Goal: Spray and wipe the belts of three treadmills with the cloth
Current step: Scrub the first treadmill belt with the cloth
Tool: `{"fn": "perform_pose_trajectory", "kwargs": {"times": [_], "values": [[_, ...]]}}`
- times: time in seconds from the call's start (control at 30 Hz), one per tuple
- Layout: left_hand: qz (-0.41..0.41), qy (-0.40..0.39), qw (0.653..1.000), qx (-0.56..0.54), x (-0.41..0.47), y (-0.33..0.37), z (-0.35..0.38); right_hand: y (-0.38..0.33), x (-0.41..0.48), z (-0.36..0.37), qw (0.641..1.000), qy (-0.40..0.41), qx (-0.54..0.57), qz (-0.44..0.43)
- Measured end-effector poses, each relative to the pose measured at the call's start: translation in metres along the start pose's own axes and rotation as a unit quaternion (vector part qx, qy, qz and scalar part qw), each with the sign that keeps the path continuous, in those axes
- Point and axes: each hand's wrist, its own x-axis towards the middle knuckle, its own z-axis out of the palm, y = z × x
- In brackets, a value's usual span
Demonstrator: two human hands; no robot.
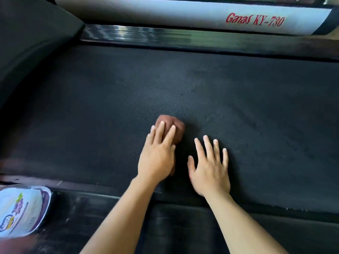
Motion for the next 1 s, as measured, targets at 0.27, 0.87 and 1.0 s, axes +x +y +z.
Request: {"fn": "perform_pose_trajectory", "kwargs": {"times": [0.27,0.87,1.0], "values": [[-0.102,0.026,0.994,0.004,-0.058,-0.069,-0.021,-0.001,0.000,-0.001,1.000,0.010,0.000,0.000],[-0.024,0.017,0.999,0.021,-0.041,-0.015,0.001,-0.001,0.000,-0.001,1.000,0.011,0.011,-0.001],[-0.101,0.043,0.994,0.004,-0.058,-0.055,-0.013,0.000,-0.001,-0.001,1.000,0.019,0.015,-0.004]]}}
